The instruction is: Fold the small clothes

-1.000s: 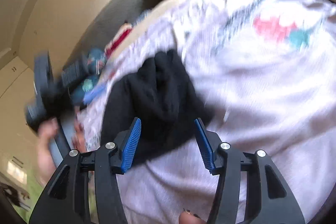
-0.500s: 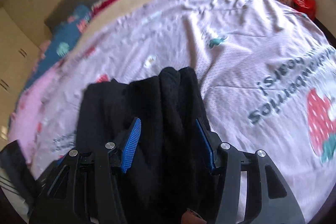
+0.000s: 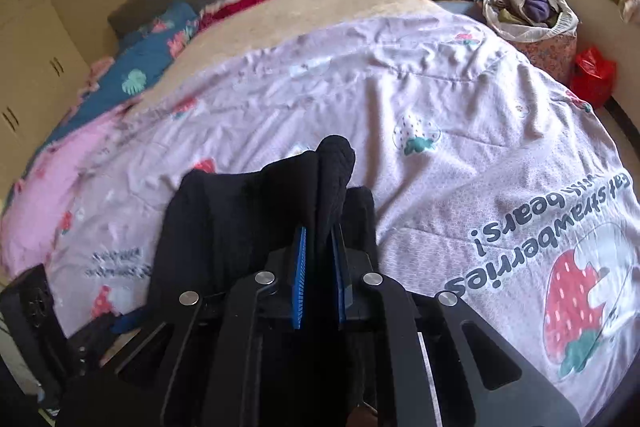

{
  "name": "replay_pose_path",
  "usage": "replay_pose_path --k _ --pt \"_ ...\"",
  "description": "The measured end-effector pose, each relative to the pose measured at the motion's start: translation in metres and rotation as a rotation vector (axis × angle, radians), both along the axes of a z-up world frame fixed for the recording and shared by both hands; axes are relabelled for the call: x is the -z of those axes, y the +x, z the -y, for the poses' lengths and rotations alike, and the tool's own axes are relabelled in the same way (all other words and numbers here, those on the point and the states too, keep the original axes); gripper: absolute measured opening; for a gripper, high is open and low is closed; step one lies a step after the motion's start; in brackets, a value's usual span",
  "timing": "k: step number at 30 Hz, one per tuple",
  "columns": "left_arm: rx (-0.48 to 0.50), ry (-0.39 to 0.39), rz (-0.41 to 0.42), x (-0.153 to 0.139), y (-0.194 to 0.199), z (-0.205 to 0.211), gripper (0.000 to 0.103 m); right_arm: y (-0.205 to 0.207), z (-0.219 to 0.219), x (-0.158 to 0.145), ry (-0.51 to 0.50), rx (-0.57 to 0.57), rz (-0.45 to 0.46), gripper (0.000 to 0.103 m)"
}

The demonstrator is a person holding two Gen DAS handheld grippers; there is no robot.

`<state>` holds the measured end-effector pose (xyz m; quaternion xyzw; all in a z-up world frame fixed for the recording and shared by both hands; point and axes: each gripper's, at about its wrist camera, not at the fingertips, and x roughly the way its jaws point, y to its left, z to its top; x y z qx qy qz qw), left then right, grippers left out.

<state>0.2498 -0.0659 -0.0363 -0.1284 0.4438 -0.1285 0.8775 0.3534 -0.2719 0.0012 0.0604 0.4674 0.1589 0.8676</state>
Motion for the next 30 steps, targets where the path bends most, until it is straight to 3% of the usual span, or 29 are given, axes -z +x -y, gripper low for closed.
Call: replay_pose_path --k 2,9,17,22,25,30 --pt "0.003 0.007 -0.005 0.002 0.000 0.002 0.083 0.002 0.001 0.016 -0.036 0.011 -0.025 0.011" --pt "0.018 0.018 -0.009 0.002 -0.002 0.004 0.084 -0.005 0.016 0.042 0.008 0.072 -0.043 0.012" --pt "0.014 0.021 -0.014 0.001 -0.003 0.005 0.084 -0.027 0.024 0.029 -0.084 0.118 0.027 0.014" --pt "0.014 0.017 -0.016 0.001 -0.005 0.004 0.084 -0.048 0.035 0.021 -0.028 0.113 0.042 0.016" --pt "0.015 0.020 -0.017 0.000 -0.007 0.004 0.084 -0.064 0.041 0.013 0.004 0.112 0.052 0.029" --pt "0.018 0.018 -0.018 -0.001 -0.013 0.004 0.084 -0.087 0.049 0.006 0.061 0.116 0.058 0.042"
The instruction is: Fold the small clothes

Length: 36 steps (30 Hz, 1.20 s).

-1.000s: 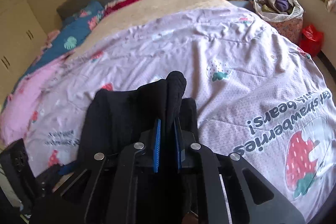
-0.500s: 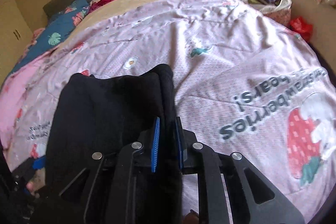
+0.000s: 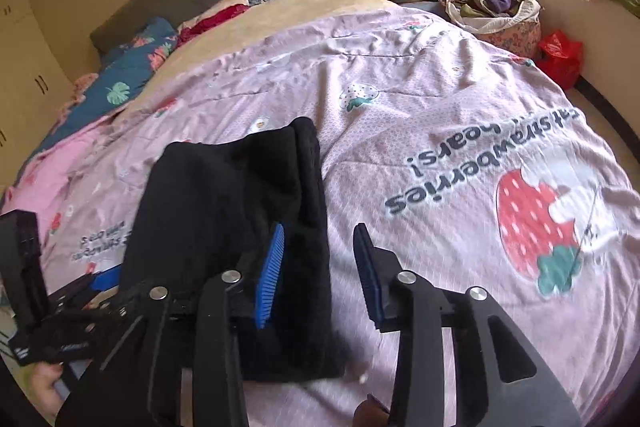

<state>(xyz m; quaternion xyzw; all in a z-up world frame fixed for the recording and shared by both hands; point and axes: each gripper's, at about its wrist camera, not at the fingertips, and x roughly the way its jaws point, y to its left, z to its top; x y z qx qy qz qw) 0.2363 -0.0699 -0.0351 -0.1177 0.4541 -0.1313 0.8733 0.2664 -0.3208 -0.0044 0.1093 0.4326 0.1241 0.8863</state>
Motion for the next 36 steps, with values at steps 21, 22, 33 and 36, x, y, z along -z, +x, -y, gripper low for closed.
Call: replay_pose_path --k 21,22,33,36 --pt "-0.018 -0.134 -0.092 0.016 -0.011 -0.022 0.088 -0.020 0.008 0.032 0.222 -0.013 -0.132 0.064" --pt "-0.020 -0.147 -0.097 0.017 -0.010 -0.023 0.088 -0.017 0.008 0.034 0.243 -0.007 -0.142 0.064" --pt "0.005 -0.177 -0.107 0.012 -0.007 -0.016 0.085 -0.018 -0.002 0.005 0.208 -0.066 -0.056 0.017" --pt "0.012 -0.168 -0.131 0.018 -0.004 -0.011 0.085 -0.017 -0.008 0.021 0.093 -0.060 -0.095 0.017"
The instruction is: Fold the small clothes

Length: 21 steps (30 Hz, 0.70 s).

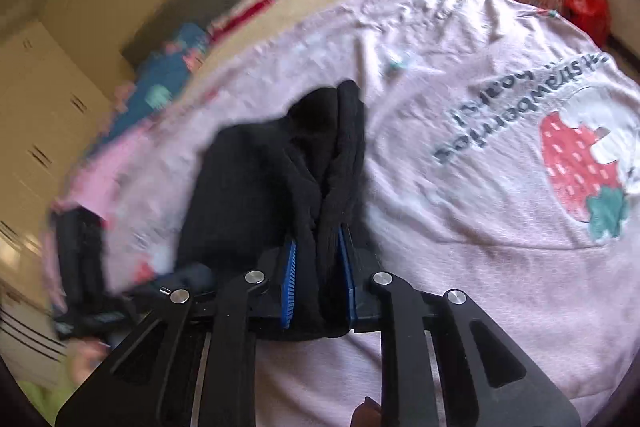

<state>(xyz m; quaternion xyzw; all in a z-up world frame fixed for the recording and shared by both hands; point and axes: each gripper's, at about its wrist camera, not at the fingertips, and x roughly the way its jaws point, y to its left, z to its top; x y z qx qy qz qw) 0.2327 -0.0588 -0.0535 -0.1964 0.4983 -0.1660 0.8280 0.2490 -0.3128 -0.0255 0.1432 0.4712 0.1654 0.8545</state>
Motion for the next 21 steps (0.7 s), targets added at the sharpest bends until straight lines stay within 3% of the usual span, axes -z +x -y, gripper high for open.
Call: replay_pose_path --k 5,9,11,13,15,16,21 --pt "0.006 0.023 -0.003 0.003 0.001 0.006 0.085 -0.006 0.004 0.013 0.008 0.040 -0.011 0.022" --pt "0.004 0.035 0.003 0.000 0.002 0.008 0.085 -0.009 0.006 0.012 -0.025 0.074 -0.010 0.044" --pt "0.002 0.036 0.003 0.000 0.004 0.007 0.085 -0.009 0.007 0.012 -0.023 0.079 -0.009 0.045" --pt "0.001 0.036 0.001 0.000 0.004 0.007 0.085 -0.009 0.008 0.011 -0.035 0.087 -0.007 0.055" --pt "0.002 0.041 0.003 -0.001 0.004 0.008 0.085 -0.010 0.008 0.009 -0.040 0.089 -0.004 0.059" --pt "0.003 0.041 0.003 -0.002 0.001 0.007 0.085 -0.011 0.008 0.009 -0.046 0.093 -0.007 0.067" --pt "0.004 0.043 0.001 -0.002 0.000 0.012 0.085 -0.014 0.011 0.009 -0.060 0.111 -0.006 0.076"
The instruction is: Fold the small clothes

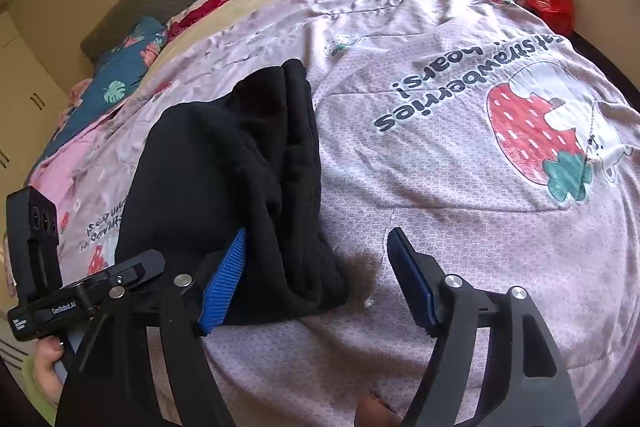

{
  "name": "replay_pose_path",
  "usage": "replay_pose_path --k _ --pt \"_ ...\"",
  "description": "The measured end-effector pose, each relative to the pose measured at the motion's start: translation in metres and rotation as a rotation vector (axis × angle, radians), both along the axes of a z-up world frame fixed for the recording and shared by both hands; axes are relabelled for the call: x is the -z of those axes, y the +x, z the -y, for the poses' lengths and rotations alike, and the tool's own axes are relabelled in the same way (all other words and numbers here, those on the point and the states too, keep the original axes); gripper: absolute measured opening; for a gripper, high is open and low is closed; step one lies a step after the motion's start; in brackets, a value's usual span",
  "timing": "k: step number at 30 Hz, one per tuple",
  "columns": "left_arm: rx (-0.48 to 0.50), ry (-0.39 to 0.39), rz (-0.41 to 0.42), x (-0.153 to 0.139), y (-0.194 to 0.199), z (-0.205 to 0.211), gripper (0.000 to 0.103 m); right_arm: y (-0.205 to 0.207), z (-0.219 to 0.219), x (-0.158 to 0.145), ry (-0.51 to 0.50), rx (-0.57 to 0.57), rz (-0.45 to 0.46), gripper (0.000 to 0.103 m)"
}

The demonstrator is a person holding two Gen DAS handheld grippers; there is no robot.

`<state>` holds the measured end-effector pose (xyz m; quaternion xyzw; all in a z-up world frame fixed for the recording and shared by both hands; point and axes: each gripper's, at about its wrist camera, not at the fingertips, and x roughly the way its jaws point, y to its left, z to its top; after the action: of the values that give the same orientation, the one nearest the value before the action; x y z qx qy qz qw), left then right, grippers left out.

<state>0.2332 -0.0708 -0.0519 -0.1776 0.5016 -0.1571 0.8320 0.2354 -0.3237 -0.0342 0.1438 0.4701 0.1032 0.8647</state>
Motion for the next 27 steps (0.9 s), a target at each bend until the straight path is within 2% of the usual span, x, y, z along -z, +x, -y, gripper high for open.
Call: replay_pose_path --k 2,4,7,12,19,27 --pt "-0.002 -0.001 0.000 0.000 0.000 0.000 0.085 -0.001 0.000 -0.001 0.001 0.000 0.003 0.076" --pt "-0.002 0.002 0.001 -0.001 0.000 0.000 0.085 -0.003 0.000 -0.003 -0.003 0.001 0.008 0.083" --pt "-0.004 0.006 0.006 -0.003 0.000 -0.001 0.085 -0.005 0.001 -0.006 -0.010 0.000 0.015 0.089" --pt "-0.015 0.004 0.034 -0.013 -0.003 -0.006 0.093 -0.013 0.003 -0.015 -0.022 0.005 0.039 0.094" --pt "-0.009 0.034 0.089 -0.035 -0.019 -0.005 0.093 -0.041 0.005 -0.042 -0.021 0.008 0.109 0.098" --pt "-0.003 0.102 0.181 -0.061 -0.054 -0.006 0.093 -0.096 -0.005 -0.074 -0.059 -0.020 0.219 0.098"
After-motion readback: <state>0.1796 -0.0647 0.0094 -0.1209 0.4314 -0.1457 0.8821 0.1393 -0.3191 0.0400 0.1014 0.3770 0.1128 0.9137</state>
